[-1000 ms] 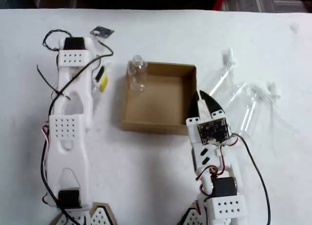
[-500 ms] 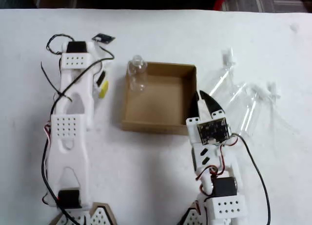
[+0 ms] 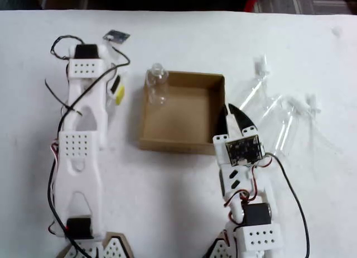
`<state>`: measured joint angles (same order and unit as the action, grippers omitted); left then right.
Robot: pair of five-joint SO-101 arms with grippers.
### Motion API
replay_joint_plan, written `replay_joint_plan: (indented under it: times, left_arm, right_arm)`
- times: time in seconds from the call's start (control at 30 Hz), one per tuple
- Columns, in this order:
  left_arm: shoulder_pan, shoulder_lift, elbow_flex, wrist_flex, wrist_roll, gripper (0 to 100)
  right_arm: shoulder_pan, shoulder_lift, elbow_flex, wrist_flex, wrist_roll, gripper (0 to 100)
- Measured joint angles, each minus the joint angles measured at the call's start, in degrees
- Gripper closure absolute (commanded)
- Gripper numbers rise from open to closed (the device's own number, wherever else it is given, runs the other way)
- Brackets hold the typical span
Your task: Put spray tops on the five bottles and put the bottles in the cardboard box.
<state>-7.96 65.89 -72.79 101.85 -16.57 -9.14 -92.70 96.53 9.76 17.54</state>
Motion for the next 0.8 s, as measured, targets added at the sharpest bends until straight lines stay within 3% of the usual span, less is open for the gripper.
replay_joint_plan:
  times: [0.13, 0.8]
  left_arm:
    - [-0.09, 0.09, -0.18, 0.00, 0.53, 81]
    - [-0.09, 0.09, -0.18, 0.00, 0.88, 81]
  right_arm:
    - [0.00, 0.00, 0.00, 0.00, 0.00, 98.4]
    - [0.00, 0.00, 0.00, 0.00, 0.00, 98.4]
